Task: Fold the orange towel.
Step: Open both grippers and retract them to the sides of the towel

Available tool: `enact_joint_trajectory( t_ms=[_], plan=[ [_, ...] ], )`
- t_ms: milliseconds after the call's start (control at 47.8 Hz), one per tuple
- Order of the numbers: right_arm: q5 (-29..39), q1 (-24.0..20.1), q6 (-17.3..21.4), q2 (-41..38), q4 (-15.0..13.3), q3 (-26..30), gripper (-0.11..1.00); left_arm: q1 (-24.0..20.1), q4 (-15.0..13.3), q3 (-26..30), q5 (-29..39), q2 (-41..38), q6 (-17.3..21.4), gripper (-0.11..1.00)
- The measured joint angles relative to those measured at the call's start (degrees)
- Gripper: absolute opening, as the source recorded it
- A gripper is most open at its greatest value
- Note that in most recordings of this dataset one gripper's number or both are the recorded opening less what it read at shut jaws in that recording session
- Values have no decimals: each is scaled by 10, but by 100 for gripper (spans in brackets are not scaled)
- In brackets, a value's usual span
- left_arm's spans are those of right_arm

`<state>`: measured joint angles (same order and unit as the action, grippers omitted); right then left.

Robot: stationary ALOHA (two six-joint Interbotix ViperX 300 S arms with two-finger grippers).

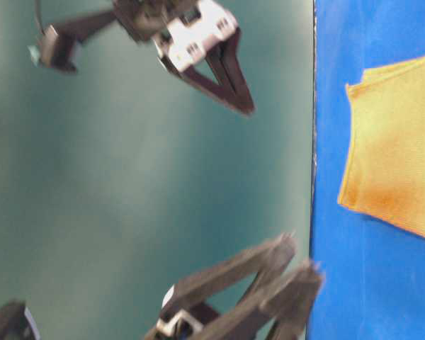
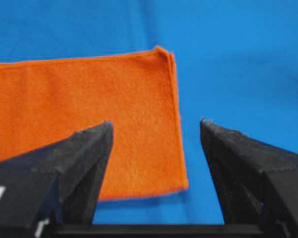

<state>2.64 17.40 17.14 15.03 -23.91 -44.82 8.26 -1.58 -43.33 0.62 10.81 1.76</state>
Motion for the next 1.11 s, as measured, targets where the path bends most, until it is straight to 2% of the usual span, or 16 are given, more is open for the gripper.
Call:
enact_joint_trajectory(
  t_ms=[314,502,628,941,1109],
  plan=[
    [-47,-81,69,170,25,-130,62,-37,-1,-88,-71,83,-2,64],
    [-98,-108,104,217,32,-186,62,-65,0,-145,-126,138,-10,64],
    [-110,-109,109,215,33,-193,62,-69,0,-162,-143,153,-11,64],
    [-113,-109,109,207,32,-193,62,-71,-1,-162,-150,151,-11,64],
    [-115,-83,105,195,32,-186,62,-92,0,-147,-178,127,-11,65]
  ],
)
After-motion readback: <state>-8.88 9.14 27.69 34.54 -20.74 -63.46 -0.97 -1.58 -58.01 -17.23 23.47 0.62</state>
